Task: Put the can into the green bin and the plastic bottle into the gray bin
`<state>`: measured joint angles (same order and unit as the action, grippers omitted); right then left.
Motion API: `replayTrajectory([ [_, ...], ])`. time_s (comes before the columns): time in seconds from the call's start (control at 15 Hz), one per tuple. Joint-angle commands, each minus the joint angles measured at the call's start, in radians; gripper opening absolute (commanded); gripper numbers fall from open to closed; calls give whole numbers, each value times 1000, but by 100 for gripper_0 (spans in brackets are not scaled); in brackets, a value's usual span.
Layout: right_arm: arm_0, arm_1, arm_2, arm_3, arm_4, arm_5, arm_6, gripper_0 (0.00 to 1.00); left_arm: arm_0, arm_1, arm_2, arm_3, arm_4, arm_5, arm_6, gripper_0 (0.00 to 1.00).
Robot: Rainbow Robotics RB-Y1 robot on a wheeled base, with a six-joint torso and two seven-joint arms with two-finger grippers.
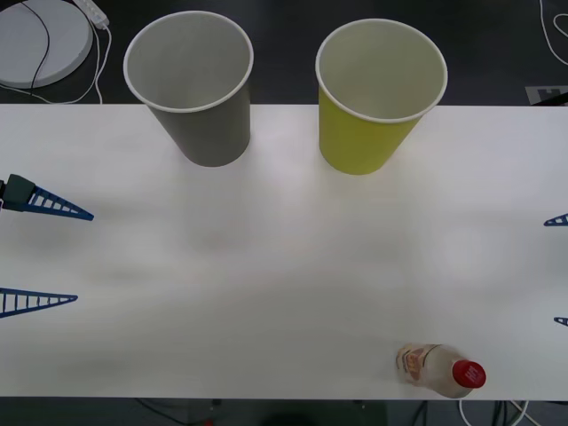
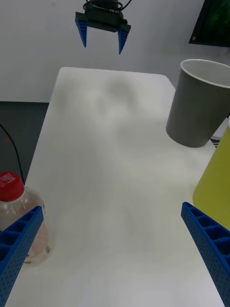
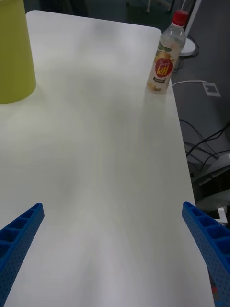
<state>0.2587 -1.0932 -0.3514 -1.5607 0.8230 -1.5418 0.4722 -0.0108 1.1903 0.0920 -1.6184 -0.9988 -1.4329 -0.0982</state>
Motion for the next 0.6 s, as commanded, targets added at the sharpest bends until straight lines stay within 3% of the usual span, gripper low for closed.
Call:
replayTrajectory([
  [0.07, 7, 0, 9, 67, -1, -3, 71, 100, 0, 0, 0, 0, 0, 0, 0, 100],
  [0.6, -16, 1, 137, 292, 1, -29, 155, 100, 0, 0, 0, 0, 0, 0, 0, 100],
])
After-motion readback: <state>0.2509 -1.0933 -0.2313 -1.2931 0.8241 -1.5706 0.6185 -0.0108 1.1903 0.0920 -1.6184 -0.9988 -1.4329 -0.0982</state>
